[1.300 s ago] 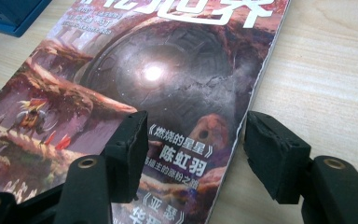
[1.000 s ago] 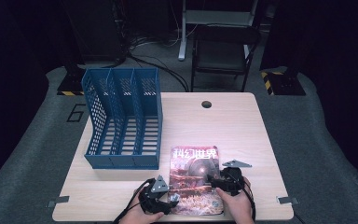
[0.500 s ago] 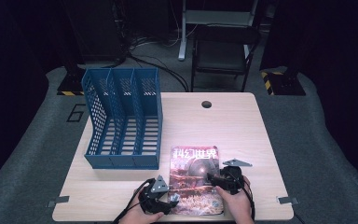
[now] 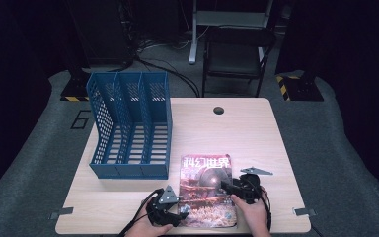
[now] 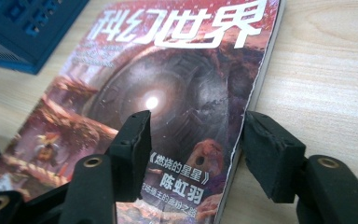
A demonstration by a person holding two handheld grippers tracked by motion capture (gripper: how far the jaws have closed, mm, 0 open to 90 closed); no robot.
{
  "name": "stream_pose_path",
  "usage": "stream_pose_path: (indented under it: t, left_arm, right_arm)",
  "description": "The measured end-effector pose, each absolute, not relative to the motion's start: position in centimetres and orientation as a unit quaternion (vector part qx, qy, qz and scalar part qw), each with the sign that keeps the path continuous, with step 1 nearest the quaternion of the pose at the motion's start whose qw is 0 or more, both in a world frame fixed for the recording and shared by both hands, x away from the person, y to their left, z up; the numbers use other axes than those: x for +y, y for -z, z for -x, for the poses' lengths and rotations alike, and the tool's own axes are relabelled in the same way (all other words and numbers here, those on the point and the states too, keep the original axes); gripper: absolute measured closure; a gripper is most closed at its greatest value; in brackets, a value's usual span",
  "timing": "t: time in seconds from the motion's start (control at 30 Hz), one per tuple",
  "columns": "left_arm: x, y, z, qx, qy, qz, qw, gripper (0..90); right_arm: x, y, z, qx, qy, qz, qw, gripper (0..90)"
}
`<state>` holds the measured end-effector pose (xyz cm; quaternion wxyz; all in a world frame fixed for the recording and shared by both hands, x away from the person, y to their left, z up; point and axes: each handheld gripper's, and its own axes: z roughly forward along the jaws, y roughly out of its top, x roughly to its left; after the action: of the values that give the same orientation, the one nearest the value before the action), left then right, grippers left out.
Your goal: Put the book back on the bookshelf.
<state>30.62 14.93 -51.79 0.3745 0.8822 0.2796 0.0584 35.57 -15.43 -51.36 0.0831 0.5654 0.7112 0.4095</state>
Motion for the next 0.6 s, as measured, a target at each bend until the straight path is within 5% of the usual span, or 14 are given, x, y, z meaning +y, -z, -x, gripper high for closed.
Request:
stream_pose_path:
  t: [0.6]
  left_arm:
    - [15.0,51.8,-30.6,0.28,-0.062,-0.882,0.375,38.9]
  right_arm:
    - [-15.2,48.9,-34.7,0.696,-0.474,-0.535,0.071,49.3]
